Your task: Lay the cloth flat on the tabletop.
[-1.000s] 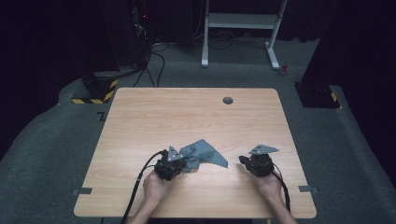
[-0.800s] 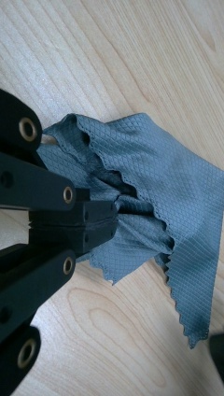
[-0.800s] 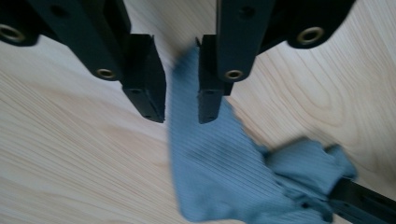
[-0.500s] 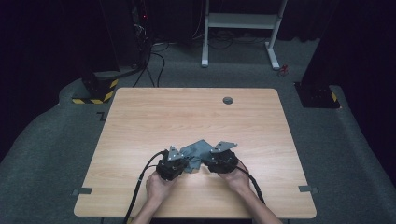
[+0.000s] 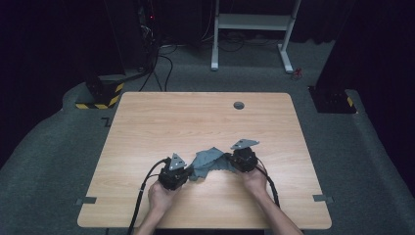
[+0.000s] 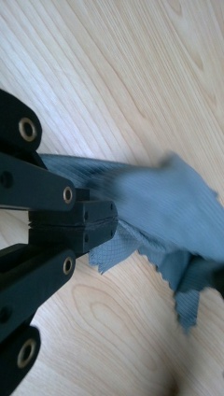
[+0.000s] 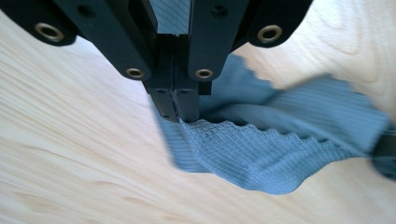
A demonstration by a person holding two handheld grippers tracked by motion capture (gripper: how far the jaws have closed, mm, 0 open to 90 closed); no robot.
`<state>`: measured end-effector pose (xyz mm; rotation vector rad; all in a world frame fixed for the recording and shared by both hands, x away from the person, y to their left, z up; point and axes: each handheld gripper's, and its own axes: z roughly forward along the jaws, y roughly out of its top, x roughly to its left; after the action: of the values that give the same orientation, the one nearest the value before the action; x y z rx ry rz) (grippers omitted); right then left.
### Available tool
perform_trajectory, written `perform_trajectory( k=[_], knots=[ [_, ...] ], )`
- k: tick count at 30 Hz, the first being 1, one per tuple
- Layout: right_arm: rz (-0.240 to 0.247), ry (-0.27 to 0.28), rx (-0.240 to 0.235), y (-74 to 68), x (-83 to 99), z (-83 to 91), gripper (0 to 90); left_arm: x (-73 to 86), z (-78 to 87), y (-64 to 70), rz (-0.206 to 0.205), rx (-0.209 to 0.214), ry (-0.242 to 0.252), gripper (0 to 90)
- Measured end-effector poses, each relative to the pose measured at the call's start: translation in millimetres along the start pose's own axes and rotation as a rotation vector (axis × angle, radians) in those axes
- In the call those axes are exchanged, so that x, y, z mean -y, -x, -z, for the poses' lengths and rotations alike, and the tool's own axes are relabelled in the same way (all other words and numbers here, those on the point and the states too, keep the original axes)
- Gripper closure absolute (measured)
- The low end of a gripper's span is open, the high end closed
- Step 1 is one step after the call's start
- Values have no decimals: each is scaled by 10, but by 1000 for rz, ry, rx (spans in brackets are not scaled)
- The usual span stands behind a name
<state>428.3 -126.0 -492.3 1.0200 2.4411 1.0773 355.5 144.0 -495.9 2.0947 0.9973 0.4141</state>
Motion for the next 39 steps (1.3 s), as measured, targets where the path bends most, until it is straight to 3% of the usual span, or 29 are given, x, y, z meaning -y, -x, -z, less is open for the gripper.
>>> perform_trajectory(
  k=[5, 7, 11, 15, 17, 19, 22, 27, 31, 35, 37, 39],
  knots=[
    [-73, -3, 50, 249, 110, 177, 900, 98, 112, -119, 30, -25, 3, 895],
    [-109, -18, 56, 358, 199, 240, 900, 131, 157, -170, 37, -40, 5, 895],
    [-139, -45, 51, 442, 369, 269, 895, 206, 190, -260, 70, -52, 6, 892],
    [-115, -51, 61, 391, 416, 266, 724, 214, 118, -202, 51, -29, -25, 793],
    [-96, -26, 62, 350, 399, 295, 673, 189, 109, -179, 63, -29, -13, 673],
    [-60, 10, 55, 263, 348, 345, 636, 146, 105, -147, 44, -39, 1, 585],
    [30, 53, 21, 67, 233, 393, 601, 75, 61, -97, 33, -42, 3, 513],
    [109, 16, -30, -160, 148, 238, 545, 3, -32, -106, 43, -41, -7, 491],
    [130, 3, -72, -356, 131, 120, 505, -8, -35, -84, 45, -49, 48, 491],
    [181, -21, -73, -571, 113, -11, 484, -4, -103, -65, 47, -54, 27, 482],
    [178, -38, -65, -593, 107, -61, 508, 8, -125, -69, 29, -71, 12, 478],
    [178, -50, -42, -588, 105, -91, 608, 31, -149, -74, 36, -74, -1, 475]
  ],
)
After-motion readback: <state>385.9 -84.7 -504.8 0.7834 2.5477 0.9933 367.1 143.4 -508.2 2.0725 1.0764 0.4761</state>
